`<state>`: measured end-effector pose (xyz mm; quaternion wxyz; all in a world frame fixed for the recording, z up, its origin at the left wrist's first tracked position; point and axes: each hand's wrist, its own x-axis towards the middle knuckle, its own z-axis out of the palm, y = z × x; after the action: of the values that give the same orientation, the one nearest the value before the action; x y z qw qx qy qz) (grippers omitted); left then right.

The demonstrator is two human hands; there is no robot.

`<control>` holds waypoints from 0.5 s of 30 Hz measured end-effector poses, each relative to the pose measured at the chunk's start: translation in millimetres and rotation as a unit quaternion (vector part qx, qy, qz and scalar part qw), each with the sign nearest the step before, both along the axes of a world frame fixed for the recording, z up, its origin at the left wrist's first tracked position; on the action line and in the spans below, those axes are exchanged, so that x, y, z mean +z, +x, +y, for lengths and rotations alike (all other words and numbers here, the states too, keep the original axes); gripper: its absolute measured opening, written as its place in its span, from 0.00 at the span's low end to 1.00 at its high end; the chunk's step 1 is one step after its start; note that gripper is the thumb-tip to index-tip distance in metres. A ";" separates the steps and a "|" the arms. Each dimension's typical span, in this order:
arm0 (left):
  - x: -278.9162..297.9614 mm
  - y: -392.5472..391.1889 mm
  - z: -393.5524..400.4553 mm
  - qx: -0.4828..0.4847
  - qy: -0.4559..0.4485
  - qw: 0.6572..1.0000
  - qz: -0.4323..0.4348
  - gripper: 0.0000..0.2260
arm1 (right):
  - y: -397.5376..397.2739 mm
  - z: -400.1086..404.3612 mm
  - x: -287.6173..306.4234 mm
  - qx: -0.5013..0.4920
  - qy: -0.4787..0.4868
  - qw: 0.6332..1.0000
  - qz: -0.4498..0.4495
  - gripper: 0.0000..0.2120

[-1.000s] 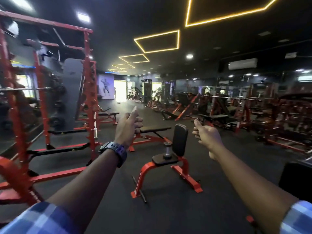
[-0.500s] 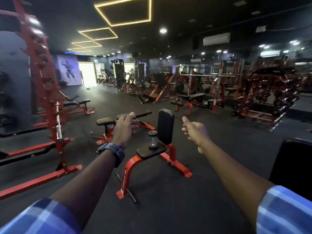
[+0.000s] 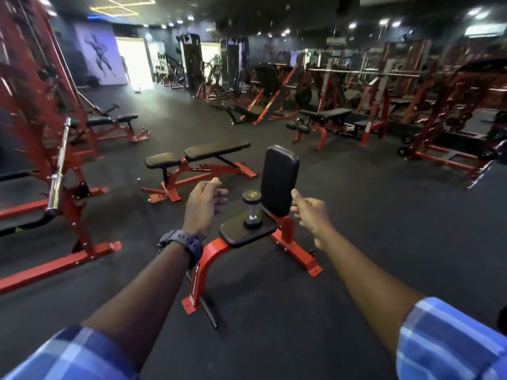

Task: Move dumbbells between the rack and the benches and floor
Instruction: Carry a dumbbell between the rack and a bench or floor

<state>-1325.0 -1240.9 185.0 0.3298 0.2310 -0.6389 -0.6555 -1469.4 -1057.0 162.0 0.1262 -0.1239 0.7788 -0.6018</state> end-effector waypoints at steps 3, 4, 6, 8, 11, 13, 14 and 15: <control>-20.9 -57.5 -45.5 0.001 -0.004 1.000 0.000 0.14 | -51.6 -44.5 -21.7 -0.003 0.013 1.000 -0.009 0.20; -27.8 -80.1 -62.0 -0.004 0.000 1.000 0.000 0.16 | -71.2 -60.5 -28.8 -0.007 0.014 1.000 -0.009 0.19; -43.2 -119.9 -89.2 -0.012 0.021 1.000 -0.013 0.17 | -102.3 -86.0 -38.7 -0.015 0.022 0.999 -0.023 0.18; -57.2 -163.4 -118.4 -0.022 0.048 0.998 -0.024 0.16 | -136.4 -114.0 -47.6 -0.018 0.029 0.999 -0.040 0.18; -71.7 -224.9 -157.9 -0.022 0.072 0.996 -0.037 0.11 | -188.4 -152.5 -58.1 -0.024 0.030 0.998 -0.056 0.19; -79.8 -266.2 -182.8 -0.021 0.080 0.996 -0.044 0.11 | -225.8 -175.4 -70.1 -0.025 0.032 0.997 -0.062 0.19; -85.4 -286.5 -194.1 -0.021 0.079 0.996 -0.046 0.10 | -245.3 -186.5 -77.9 -0.024 0.036 0.997 -0.064 0.19; -93.2 -308.0 -206.5 -0.020 0.078 0.995 -0.051 0.10 | -266.1 -198.1 -86.6 -0.022 0.039 0.997 -0.067 0.19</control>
<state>-1632.9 -1447.4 91.9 0.2648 0.2765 -0.6065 -0.6968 -1735.4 -1255.1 75.3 0.1693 -0.0614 0.7938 -0.5809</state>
